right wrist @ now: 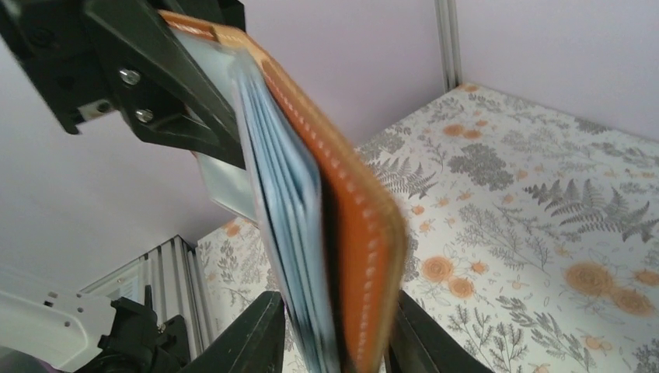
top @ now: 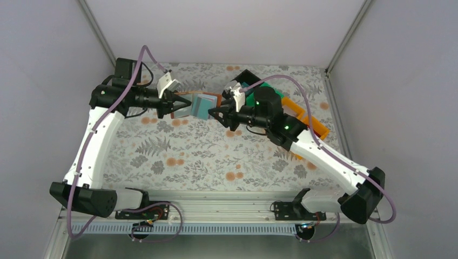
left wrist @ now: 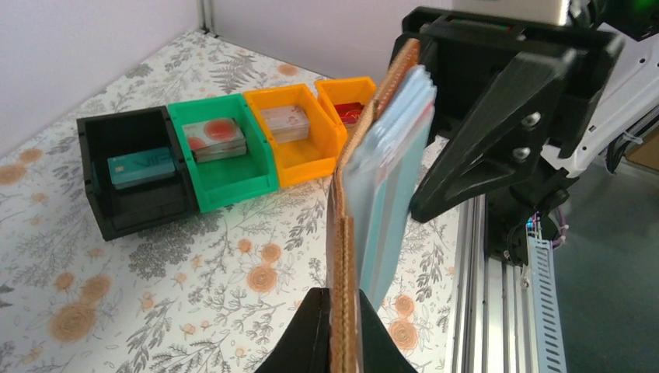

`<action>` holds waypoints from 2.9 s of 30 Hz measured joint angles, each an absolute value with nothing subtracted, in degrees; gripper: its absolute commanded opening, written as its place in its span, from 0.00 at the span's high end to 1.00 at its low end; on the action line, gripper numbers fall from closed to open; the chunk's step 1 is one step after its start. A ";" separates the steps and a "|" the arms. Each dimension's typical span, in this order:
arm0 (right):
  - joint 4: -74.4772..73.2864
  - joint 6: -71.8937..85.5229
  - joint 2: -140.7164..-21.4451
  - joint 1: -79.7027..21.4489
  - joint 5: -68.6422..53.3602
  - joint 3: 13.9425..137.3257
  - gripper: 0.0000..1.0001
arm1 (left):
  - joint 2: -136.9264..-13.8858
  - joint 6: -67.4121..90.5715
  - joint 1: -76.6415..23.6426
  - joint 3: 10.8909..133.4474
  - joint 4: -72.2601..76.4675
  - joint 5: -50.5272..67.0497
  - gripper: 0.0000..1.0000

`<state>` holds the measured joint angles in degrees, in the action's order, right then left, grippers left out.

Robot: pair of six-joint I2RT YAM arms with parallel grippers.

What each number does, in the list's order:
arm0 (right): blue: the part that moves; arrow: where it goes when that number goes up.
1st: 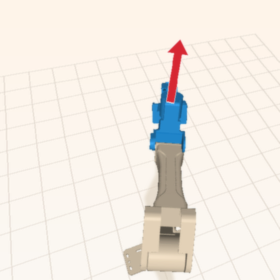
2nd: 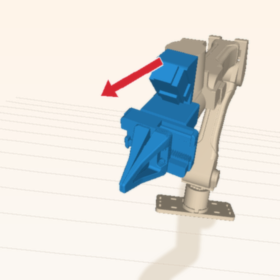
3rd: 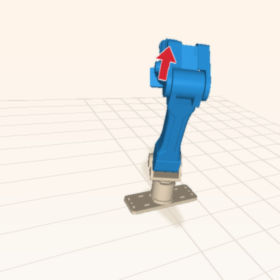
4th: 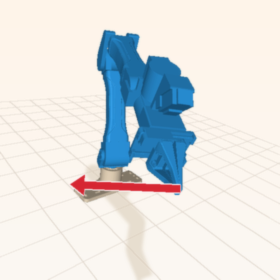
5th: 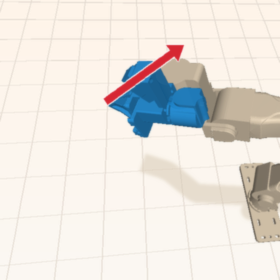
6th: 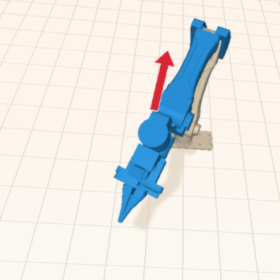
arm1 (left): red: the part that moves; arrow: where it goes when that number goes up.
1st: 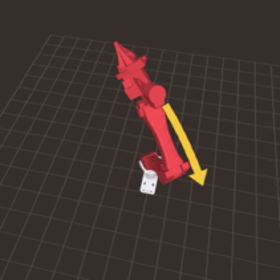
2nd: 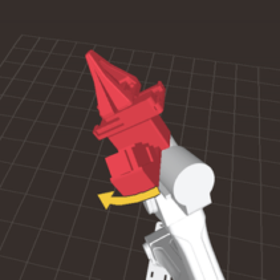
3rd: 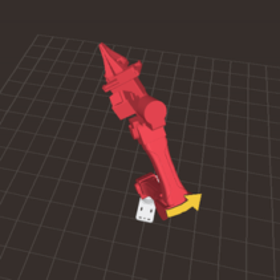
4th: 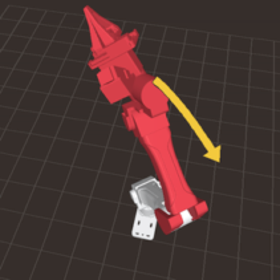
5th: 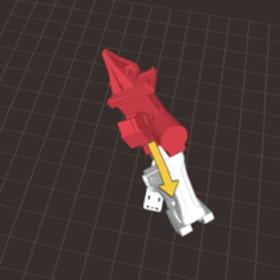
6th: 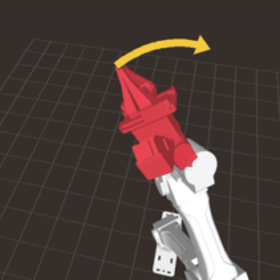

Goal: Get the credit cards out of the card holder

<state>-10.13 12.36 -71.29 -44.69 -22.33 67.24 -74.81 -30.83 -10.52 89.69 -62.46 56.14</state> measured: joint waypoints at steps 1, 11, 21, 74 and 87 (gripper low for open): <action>-10.13 12.38 -71.92 -44.69 -22.37 67.26 0.67 | -74.81 -30.81 -10.59 89.56 -62.33 56.14 0.98; -9.54 12.43 -76.49 -44.66 -26.11 68.38 0.84 | -74.81 -30.61 -11.05 87.05 -60.07 55.92 0.98; -8.21 12.60 -76.49 -44.58 -31.68 68.38 0.96 | -74.72 -33.06 -12.05 85.62 -59.35 57.67 0.40; -10.50 7.16 -67.77 -42.22 -35.14 62.24 0.78 | -75.42 -43.29 -13.89 85.67 -68.90 64.12 0.98; -9.89 7.42 -67.90 -41.36 -35.62 62.15 0.68 | -75.42 -45.91 -13.89 86.04 -70.57 65.25 0.98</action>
